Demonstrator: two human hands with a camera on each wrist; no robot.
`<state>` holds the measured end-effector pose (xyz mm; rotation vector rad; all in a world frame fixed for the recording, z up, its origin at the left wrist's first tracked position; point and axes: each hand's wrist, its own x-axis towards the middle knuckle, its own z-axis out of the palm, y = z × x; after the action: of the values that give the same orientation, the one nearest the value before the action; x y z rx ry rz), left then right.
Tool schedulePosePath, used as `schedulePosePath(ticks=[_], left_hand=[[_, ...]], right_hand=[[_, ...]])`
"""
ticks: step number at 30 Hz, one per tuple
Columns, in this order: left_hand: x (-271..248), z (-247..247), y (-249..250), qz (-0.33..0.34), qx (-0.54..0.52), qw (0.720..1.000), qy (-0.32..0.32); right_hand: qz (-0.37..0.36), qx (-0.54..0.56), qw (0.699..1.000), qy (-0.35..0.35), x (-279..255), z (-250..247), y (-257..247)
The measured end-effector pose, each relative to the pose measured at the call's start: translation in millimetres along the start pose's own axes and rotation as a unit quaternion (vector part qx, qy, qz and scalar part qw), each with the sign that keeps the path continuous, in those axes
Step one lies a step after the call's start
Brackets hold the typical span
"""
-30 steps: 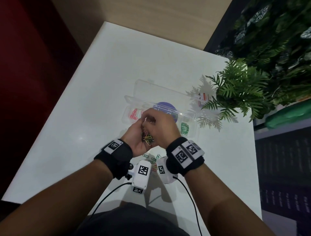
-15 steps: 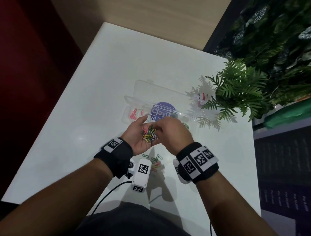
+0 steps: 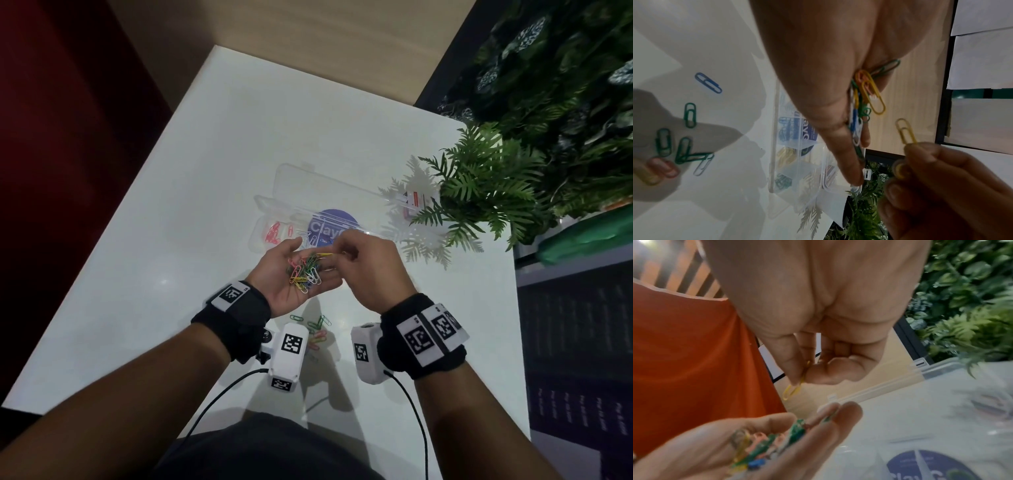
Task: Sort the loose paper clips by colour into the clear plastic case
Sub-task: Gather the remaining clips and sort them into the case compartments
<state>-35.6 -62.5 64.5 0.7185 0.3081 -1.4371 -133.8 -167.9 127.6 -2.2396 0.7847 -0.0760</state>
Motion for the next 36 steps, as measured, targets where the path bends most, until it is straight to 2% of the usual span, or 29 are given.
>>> schedulePosePath(ticks=[3, 6, 12, 18, 23, 29, 33, 36], left_hand=[[1.6, 0.4, 0.1, 0.004, 0.003, 1.000, 0.006], [2.0, 2.7, 0.1, 0.000, 0.022, 1.000, 0.016], [5.7, -1.5, -0.1, 0.006, 0.029, 0.998, 0.055], [5.9, -5.6, -0.2, -0.011, 0.033, 0.997, 0.066], [5.2, -3.4, 0.2, 0.002, 0.028, 0.998, 0.052], [6.0, -0.9, 0.2, 0.011, 0.002, 0.999, 0.034], [9.2, 2.2, -2.3, 0.011, 0.027, 1.000, -0.003], [9.5, 5.7, -6.0, 0.009, 0.050, 0.999, -0.011]], right_hand=[[0.005, 0.042, 0.999, -0.025, -6.0, 5.7, -5.4], [-0.017, 0.004, 0.997, -0.076, -12.5, 18.6, -10.3], [-0.033, -0.072, 0.994, -0.078, -12.7, 29.2, -10.5], [-0.061, -0.129, 0.986, -0.088, -12.7, 35.0, -12.8], [-0.064, -0.085, 0.991, -0.082, -13.6, 27.8, -6.6], [-0.008, 0.039, 0.996, -0.080, -10.7, -0.6, 4.3], [-0.007, 0.048, 0.992, -0.119, -8.0, -4.7, 8.0], [0.019, 0.050, 0.993, -0.101, -2.6, -6.6, 13.2]])
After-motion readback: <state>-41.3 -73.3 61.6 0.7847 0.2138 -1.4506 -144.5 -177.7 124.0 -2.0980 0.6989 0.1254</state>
